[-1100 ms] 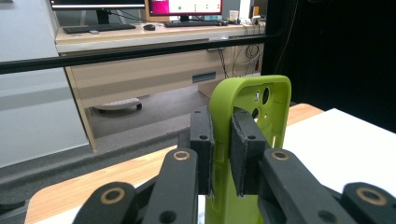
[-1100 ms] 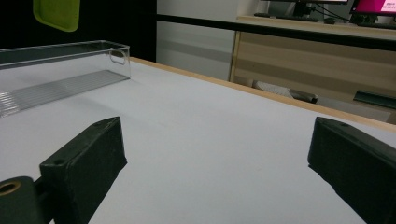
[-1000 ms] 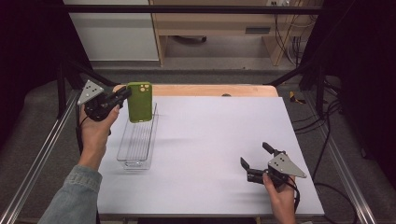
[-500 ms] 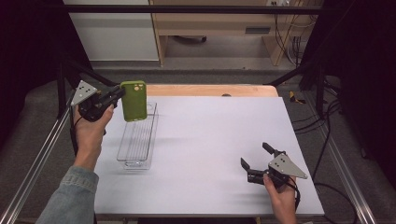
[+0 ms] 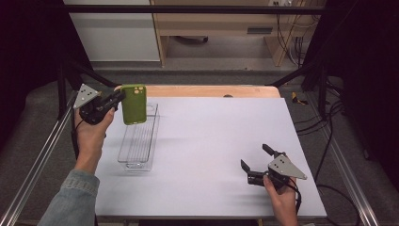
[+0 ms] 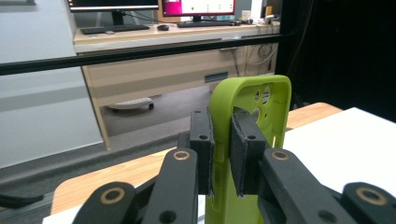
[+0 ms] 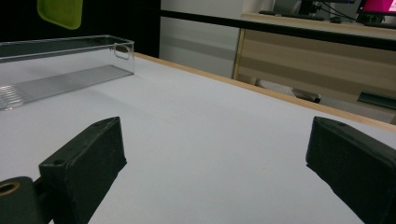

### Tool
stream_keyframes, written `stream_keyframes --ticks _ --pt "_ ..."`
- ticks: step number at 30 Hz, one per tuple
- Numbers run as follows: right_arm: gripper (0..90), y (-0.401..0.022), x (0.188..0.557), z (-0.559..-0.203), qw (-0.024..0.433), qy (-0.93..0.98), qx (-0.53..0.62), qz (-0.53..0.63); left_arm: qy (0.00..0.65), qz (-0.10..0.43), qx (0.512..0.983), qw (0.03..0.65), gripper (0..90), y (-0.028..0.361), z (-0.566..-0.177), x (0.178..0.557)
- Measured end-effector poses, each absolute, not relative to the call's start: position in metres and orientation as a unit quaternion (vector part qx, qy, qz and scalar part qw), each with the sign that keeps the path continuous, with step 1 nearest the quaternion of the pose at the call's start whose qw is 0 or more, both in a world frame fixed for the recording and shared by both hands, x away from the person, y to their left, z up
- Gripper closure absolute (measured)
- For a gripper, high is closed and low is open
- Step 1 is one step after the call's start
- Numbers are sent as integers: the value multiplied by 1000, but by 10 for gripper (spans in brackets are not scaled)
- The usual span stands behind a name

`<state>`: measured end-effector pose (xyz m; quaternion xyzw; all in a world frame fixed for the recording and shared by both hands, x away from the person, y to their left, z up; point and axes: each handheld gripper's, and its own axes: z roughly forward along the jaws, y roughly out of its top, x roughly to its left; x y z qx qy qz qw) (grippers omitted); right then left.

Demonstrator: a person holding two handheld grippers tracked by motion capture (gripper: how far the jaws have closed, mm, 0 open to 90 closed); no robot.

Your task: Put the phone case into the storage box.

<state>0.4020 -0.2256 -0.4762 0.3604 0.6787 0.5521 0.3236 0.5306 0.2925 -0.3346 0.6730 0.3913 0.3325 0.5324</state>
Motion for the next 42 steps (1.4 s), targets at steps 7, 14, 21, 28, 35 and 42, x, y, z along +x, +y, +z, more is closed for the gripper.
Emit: stream_keyframes --ticks 7,14,21,28,35,42 --pt "46 -224 401 -477 325 683 358 548 397 328 676 527 800 289 -341 534" --pt "46 -224 402 -477 326 683 358 548 405 329 679 517 800 286 -347 546" --pt "44 -224 402 -476 329 680 359 549 419 340 678 499 800 283 -356 561" --pt "41 -223 401 -477 327 682 355 549 425 340 679 492 800 280 -364 573" --pt "36 -223 401 -476 327 682 355 550 432 328 682 491 800 281 -370 582" --pt "36 -221 401 -477 325 684 352 550 437 326 683 487 799 281 -374 586"
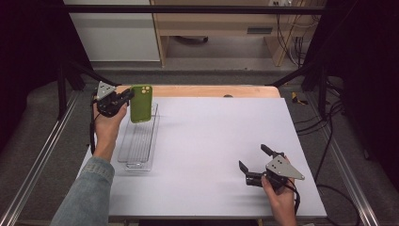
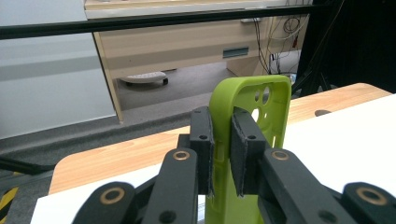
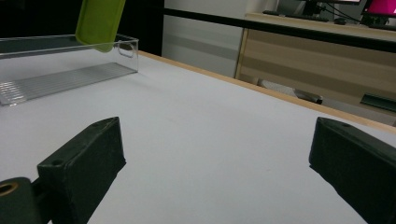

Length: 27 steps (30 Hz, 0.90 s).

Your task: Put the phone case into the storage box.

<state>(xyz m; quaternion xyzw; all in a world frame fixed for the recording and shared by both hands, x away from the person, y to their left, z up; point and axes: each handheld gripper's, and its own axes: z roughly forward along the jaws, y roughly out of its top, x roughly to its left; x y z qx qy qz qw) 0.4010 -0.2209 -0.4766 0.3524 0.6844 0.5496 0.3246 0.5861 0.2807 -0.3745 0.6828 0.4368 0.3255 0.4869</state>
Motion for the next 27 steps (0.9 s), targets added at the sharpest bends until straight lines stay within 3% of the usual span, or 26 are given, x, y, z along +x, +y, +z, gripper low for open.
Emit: stream_keyframes --ticks 27 --pt "32 -219 400 -476 330 689 344 546 442 312 680 495 799 284 -386 590"
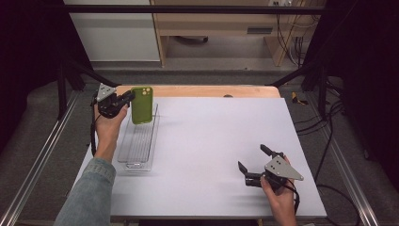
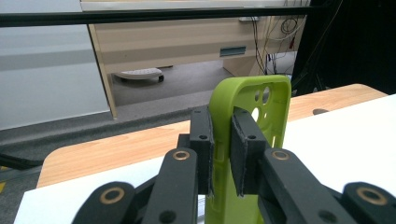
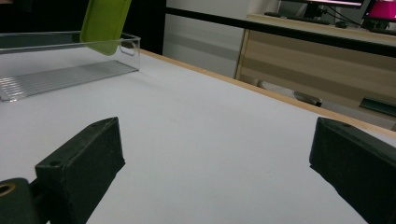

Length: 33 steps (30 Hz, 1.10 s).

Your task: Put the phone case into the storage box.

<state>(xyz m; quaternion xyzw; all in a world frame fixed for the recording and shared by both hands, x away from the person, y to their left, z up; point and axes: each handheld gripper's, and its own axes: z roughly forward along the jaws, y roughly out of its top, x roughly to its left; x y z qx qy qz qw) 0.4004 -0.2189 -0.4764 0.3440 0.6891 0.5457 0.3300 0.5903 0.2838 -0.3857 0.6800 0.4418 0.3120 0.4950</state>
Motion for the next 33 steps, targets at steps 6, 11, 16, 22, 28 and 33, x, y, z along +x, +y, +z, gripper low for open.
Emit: stream_keyframes --ticks 6,11,16,22,28,33 --pt "31 -218 400 -477 329 690 342 546 442 309 681 494 799 284 -388 592" --pt "31 -218 400 -477 327 690 343 547 441 309 684 493 799 282 -388 592" --pt "31 -219 401 -477 324 687 345 551 440 306 688 490 799 280 -390 593" --pt "30 -219 401 -477 323 687 346 551 441 305 689 488 799 281 -392 595" --pt "30 -219 401 -477 324 687 347 550 443 302 690 486 799 282 -393 596" --pt "30 -220 400 -477 325 687 347 550 443 300 693 483 798 279 -395 596"
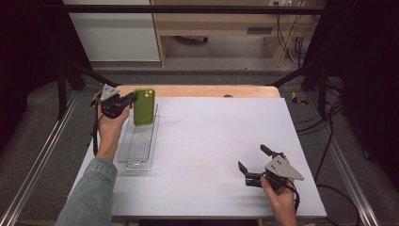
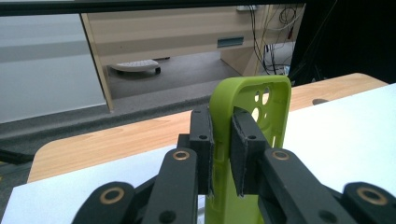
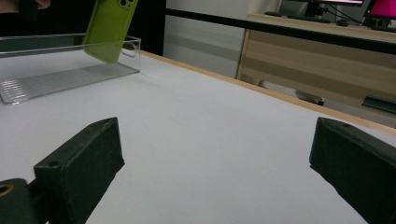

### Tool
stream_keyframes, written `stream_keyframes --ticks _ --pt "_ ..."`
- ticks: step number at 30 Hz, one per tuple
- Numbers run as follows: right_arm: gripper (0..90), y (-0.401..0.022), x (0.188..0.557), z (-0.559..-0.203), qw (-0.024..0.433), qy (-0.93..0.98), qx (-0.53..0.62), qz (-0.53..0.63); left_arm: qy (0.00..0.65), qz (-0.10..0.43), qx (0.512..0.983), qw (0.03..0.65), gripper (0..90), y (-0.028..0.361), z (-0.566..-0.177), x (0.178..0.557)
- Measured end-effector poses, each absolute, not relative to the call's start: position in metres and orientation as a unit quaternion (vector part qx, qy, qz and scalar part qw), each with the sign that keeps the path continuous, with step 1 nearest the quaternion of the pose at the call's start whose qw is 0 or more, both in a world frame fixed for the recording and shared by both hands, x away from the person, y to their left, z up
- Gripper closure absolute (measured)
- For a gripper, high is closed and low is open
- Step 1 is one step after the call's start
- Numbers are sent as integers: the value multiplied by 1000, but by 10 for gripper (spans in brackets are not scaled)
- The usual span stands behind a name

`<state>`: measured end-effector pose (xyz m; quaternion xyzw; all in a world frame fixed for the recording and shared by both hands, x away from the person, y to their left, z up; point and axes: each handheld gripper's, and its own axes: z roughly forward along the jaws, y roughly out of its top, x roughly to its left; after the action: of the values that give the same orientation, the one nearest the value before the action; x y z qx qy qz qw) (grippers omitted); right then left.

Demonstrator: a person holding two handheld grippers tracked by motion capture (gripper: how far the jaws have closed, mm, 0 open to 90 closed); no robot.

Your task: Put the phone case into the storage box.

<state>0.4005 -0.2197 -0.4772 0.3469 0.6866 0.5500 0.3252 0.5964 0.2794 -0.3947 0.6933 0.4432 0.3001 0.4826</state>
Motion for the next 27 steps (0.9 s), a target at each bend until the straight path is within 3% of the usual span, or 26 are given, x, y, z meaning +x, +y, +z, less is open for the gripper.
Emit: stream_keyframes --ticks 27 --pt "30 -220 401 -477 325 686 348 551 443 300 701 471 797 275 -399 600"
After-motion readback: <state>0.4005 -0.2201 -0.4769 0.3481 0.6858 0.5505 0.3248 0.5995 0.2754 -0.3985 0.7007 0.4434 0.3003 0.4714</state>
